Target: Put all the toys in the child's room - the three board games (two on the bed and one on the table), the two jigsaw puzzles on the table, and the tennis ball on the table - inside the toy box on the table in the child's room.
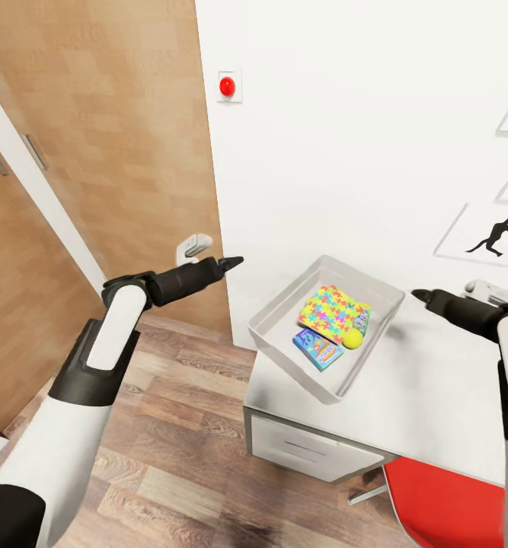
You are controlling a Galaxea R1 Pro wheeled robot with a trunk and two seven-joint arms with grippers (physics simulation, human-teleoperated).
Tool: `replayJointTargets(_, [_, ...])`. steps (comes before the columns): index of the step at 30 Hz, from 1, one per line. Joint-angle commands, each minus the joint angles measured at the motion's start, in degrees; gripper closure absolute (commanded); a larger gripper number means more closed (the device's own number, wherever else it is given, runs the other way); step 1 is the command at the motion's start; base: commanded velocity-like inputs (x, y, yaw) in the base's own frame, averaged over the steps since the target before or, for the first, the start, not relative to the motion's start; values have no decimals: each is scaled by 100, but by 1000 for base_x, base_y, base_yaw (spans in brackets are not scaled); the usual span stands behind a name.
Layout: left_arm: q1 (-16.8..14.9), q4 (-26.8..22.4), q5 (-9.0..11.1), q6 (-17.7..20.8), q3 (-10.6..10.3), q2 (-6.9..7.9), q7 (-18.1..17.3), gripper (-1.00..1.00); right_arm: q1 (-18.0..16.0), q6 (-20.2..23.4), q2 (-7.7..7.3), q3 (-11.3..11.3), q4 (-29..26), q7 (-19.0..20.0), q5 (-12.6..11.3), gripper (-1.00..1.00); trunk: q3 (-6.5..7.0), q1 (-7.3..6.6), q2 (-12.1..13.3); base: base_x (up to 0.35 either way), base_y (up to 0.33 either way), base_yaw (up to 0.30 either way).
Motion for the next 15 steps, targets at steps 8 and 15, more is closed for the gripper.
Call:
replayJointTargets(8, [373, -434, 269, 25, -94, -474, 120, -100, 598, 201, -532, -940, -14, 315, -76, -100, -10, 4, -10, 0, 0, 0])
replayJointTargets(15, [555, -569, 389, -21, -828, -940, 462, -100, 1329, 201, -964, -1934, -15, 1581, -77, -100, -10, 4, -10, 0, 0, -7])
